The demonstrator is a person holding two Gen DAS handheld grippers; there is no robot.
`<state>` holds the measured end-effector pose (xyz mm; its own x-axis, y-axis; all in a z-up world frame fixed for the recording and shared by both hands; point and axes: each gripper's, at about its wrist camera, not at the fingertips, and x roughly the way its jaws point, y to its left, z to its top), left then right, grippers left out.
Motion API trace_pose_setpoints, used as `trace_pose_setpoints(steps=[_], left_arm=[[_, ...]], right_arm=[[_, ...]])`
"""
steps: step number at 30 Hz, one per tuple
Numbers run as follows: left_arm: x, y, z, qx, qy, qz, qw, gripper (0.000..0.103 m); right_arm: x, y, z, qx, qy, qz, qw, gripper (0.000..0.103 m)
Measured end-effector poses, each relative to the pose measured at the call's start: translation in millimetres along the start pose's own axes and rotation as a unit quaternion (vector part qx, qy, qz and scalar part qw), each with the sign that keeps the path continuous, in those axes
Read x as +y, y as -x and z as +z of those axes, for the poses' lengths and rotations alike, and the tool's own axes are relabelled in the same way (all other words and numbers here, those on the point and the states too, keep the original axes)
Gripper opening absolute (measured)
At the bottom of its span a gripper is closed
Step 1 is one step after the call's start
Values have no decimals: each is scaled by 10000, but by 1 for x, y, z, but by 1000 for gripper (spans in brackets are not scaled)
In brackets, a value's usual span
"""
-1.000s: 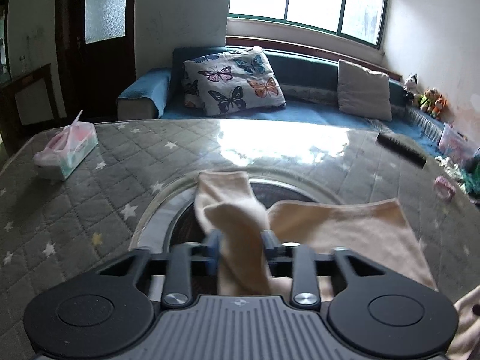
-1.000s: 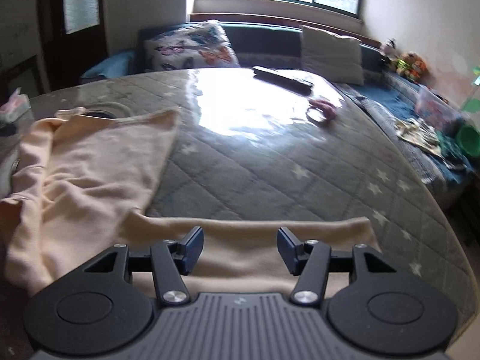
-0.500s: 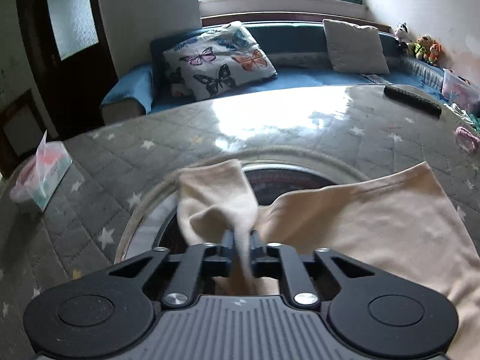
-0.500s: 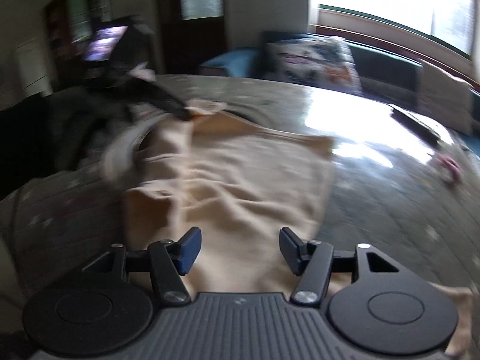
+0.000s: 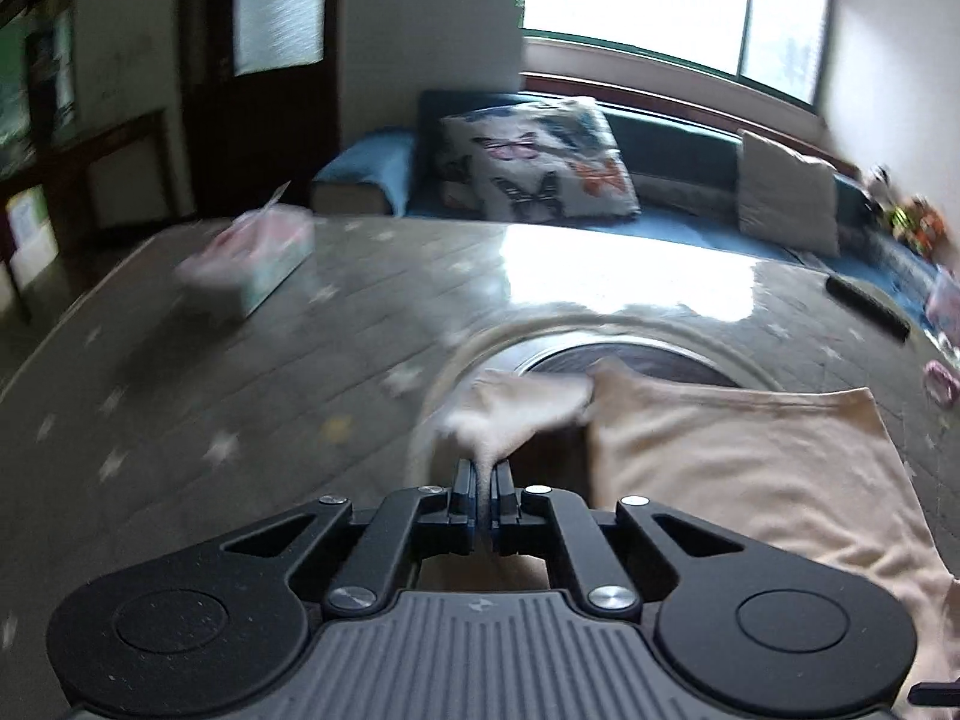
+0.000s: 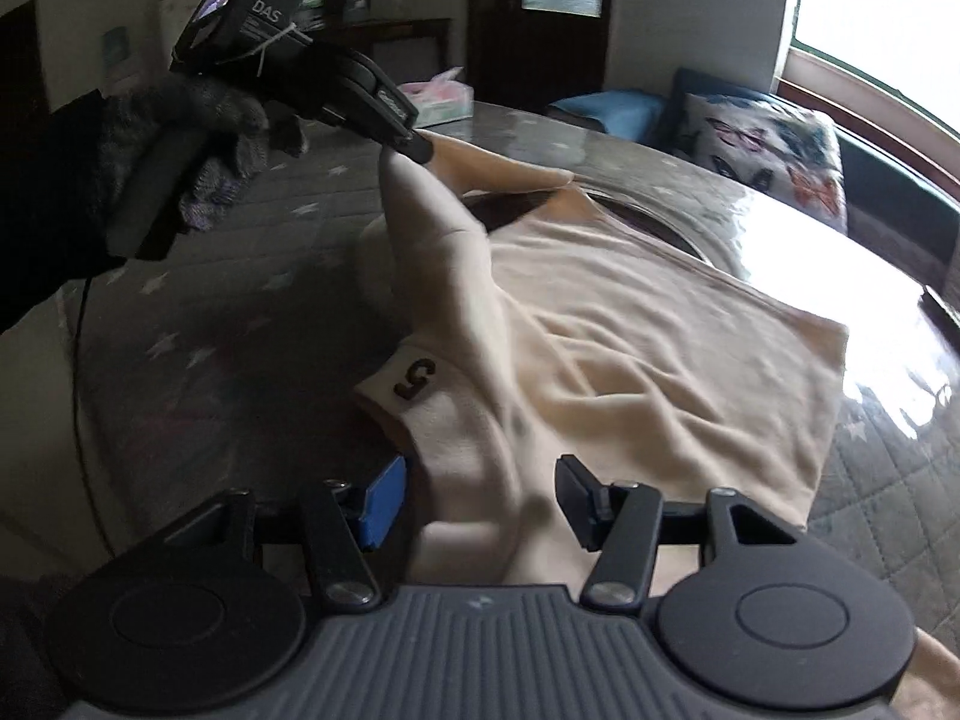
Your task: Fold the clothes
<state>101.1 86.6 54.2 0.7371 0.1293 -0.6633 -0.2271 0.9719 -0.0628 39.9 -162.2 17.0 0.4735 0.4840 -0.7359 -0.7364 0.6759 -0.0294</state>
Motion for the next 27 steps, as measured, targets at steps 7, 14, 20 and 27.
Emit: trace_pose_setpoints(steps=[7,14,20,27], left_arm=[[25,6,-31,326,286,143,9990,9],[23,1,-30,296,199,256,9990,9],[34,8,-34,318,307,160,9989,9],[44,23,-39,337,118,204,9992,32]], right_arm=[[20,13,-19,194,443,-32,9988,55],[26,0,-24,225,703,-190,9971,34],[16,12,-23,197,536,119,9983,10],[12,29,-31,385,896,485,9941,19]])
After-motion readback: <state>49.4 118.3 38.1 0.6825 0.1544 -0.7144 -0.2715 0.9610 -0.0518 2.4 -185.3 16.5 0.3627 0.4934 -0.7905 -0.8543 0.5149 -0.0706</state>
